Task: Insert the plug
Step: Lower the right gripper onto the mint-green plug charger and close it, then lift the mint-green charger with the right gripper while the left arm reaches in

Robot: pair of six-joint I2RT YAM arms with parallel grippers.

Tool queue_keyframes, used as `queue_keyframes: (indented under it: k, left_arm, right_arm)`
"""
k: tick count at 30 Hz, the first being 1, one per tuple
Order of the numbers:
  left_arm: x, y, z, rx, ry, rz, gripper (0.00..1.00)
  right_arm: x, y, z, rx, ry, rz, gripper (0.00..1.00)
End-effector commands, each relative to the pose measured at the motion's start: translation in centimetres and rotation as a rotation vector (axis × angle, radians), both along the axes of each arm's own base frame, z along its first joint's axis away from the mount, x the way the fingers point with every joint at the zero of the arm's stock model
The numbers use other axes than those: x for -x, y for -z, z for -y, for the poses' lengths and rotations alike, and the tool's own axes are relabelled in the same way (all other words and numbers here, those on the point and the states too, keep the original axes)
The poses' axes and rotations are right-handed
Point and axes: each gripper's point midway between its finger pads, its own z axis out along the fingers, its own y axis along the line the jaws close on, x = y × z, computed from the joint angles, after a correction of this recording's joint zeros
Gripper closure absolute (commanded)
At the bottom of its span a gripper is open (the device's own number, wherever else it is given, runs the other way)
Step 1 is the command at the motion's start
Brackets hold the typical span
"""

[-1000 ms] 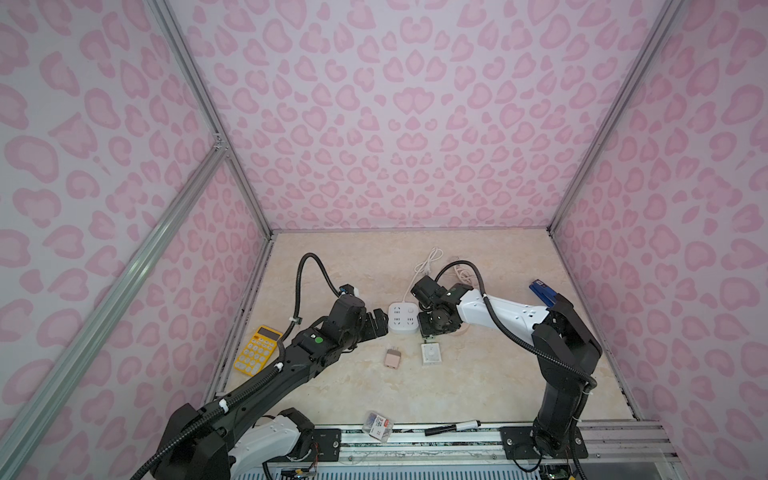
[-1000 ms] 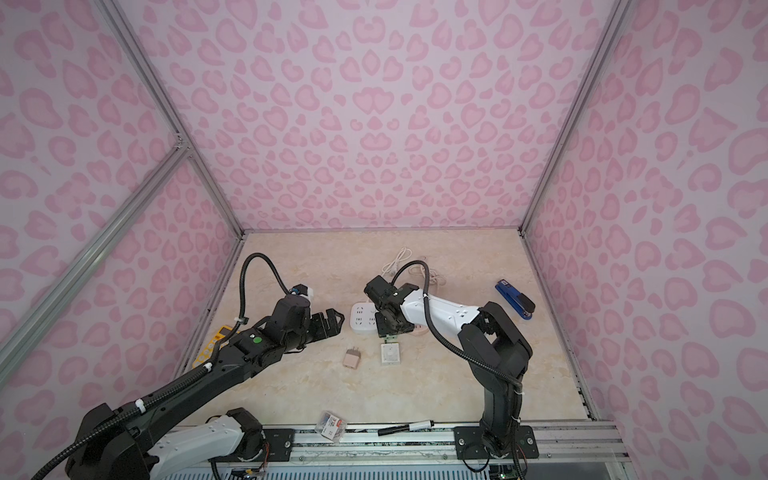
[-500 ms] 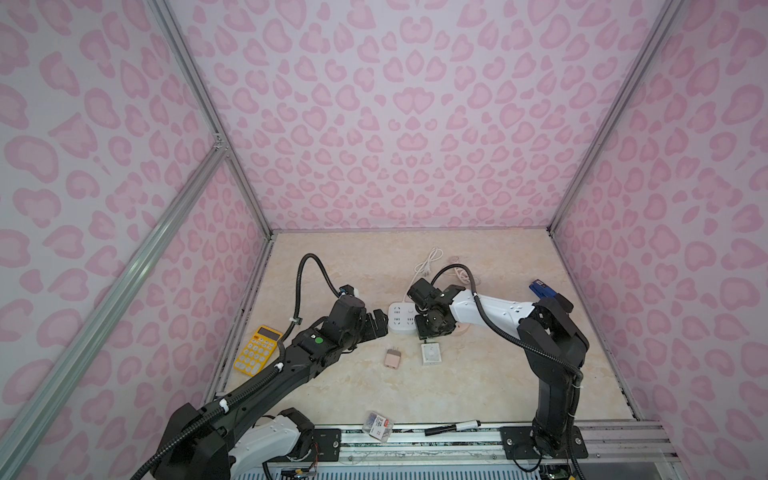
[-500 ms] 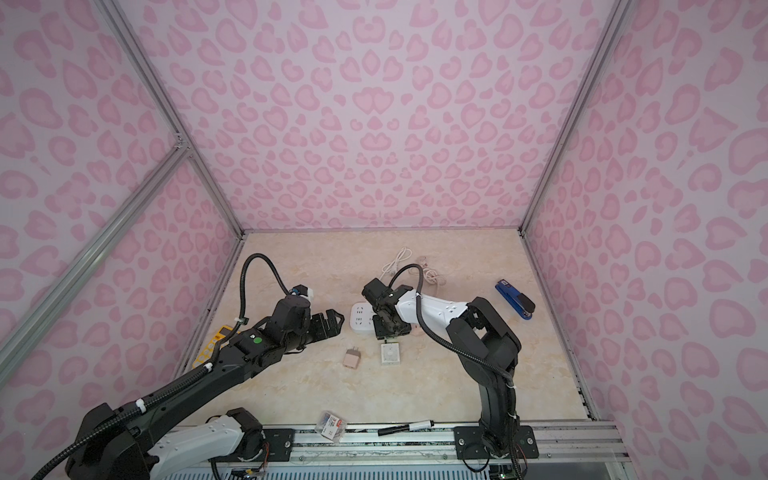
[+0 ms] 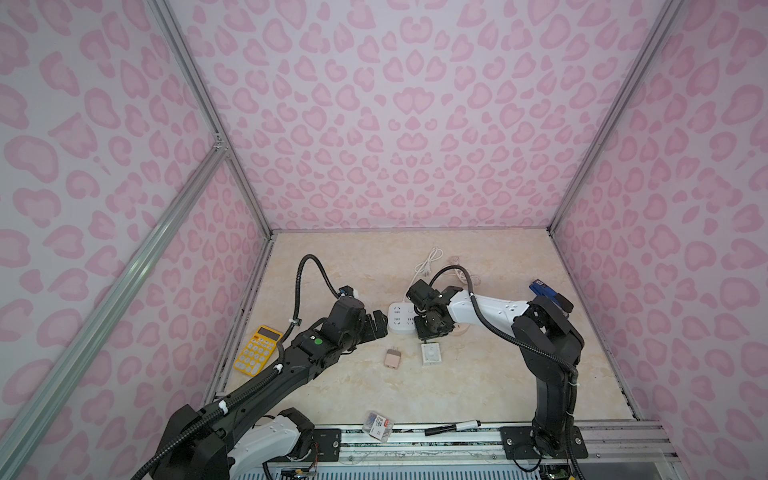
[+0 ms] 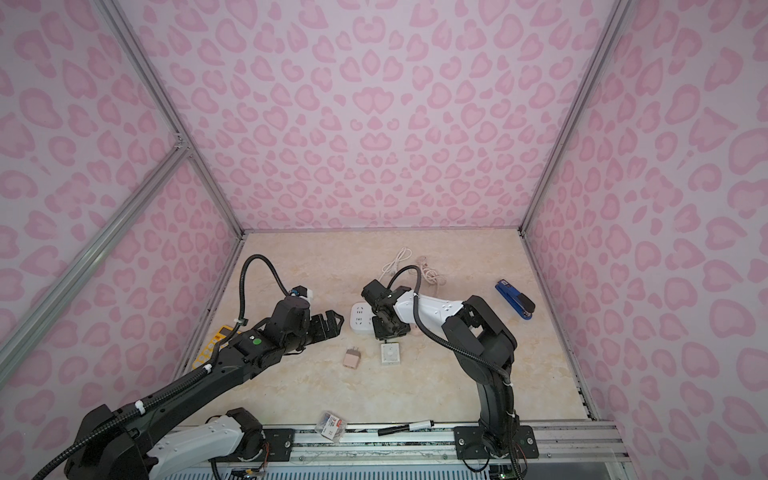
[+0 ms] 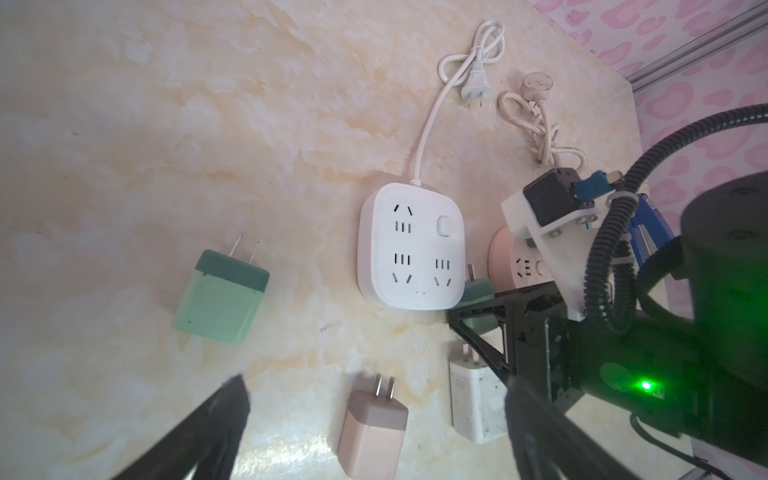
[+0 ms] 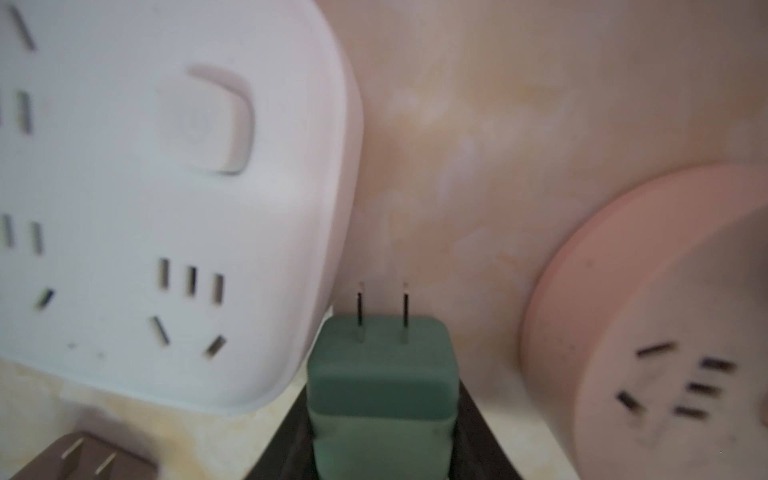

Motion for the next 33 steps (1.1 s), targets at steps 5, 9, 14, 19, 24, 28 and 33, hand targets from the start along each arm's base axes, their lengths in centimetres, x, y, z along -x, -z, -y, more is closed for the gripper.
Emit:
queue_keyframes:
  k: [5,9,14,19,24,28,33]
  left_arm:
    - [-0.3,-0.1,0.2,0.014,-0.004,0.01,0.02]
    - [-0.1,0.0,0.3,0.019,0.004,0.004,0.01]
    - [0.2,-0.4,1.4,0.057,0.052,-0.011,0.0]
    - [0.8,-1.6,3.6,0.173,0.129,-0.02,0.01]
    - [1.9,-3.1,7.0,0.376,0.249,-0.053,0.01]
    - [2.1,-3.3,8.1,0.435,0.278,-0.079,0.02]
    - [2.4,-3.3,8.4,0.457,0.295,-0.094,0.05]
  right_arm:
    - [0.3,-1.3,0.2,-0.016,-0.065,-0.004,0.71]
    - [1.0,-3.0,0.4,-0.042,-0.122,0.006,0.73]
    - [2.4,-5.0,0.9,-0.094,-0.191,0.035,0.77]
    - [4.2,-6.7,0.5,-0.2,-0.326,0.081,0.78]
    - [5.7,-8.2,-0.3,-0.285,-0.429,0.12,0.79]
    - [6.6,-9.2,-1.0,-0.313,-0.492,0.159,0.79]
    - [7.2,-9.7,-1.3,-0.297,-0.538,0.198,0.79]
